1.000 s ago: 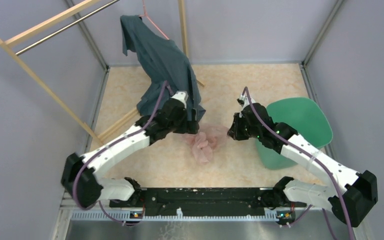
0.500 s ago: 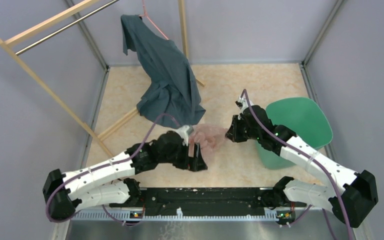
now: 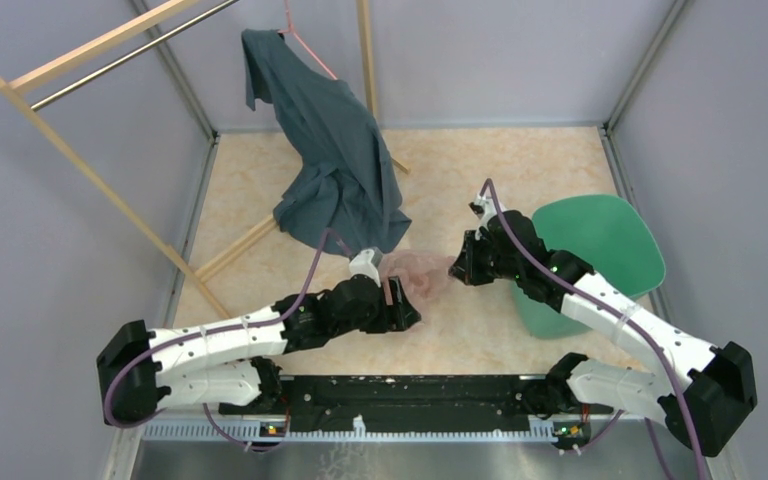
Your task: Put the trash bags into the trash bin
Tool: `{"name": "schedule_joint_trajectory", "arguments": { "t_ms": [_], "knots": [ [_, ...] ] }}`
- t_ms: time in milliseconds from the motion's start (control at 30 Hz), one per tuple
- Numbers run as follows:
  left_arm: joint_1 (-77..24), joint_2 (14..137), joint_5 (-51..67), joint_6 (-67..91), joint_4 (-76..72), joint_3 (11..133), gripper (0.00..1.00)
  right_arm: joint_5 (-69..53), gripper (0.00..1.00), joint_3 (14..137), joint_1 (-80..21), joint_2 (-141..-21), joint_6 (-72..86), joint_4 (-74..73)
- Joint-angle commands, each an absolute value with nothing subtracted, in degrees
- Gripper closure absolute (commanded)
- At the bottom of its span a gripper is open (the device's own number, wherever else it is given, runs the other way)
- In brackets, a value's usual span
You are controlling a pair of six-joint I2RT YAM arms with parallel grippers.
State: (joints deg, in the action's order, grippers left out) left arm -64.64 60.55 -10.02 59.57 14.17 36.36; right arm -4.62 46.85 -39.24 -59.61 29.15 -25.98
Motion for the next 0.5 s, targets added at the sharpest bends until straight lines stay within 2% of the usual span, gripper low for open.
{"name": "schedule_joint_trajectory", "arguments": {
  "t_ms": [0,100,267,400,467],
  "knots": [
    [-65.0,61.8,-13.3,61.4,7.9,36.1,0.25,-5.0,1.00,47.8,-39.1,-57.5,28.3,-24.5],
    [-65.6,62.8,-12.6,62.5,7.8,35.7,0.28,-5.8,1.00,47.4,-39.1,-57.5,28.6,-24.1],
    [-67.6,64.1,-13.6,64.5,7.2,34.3,0.26,-6.1,1.00,47.3,-39.1,-58.0,28.7,-24.3],
    [-67.8,65.1,-14.4,64.5,6.5,34.3,0.31,-6.5,1.00,47.2,-39.1,-57.7,29.1,-24.1],
    [-67.8,65.5,-14.7,64.5,6.5,34.4,0.28,-6.4,1.00,47.0,-39.1,-57.4,29.2,-24.2]
  ]
}}
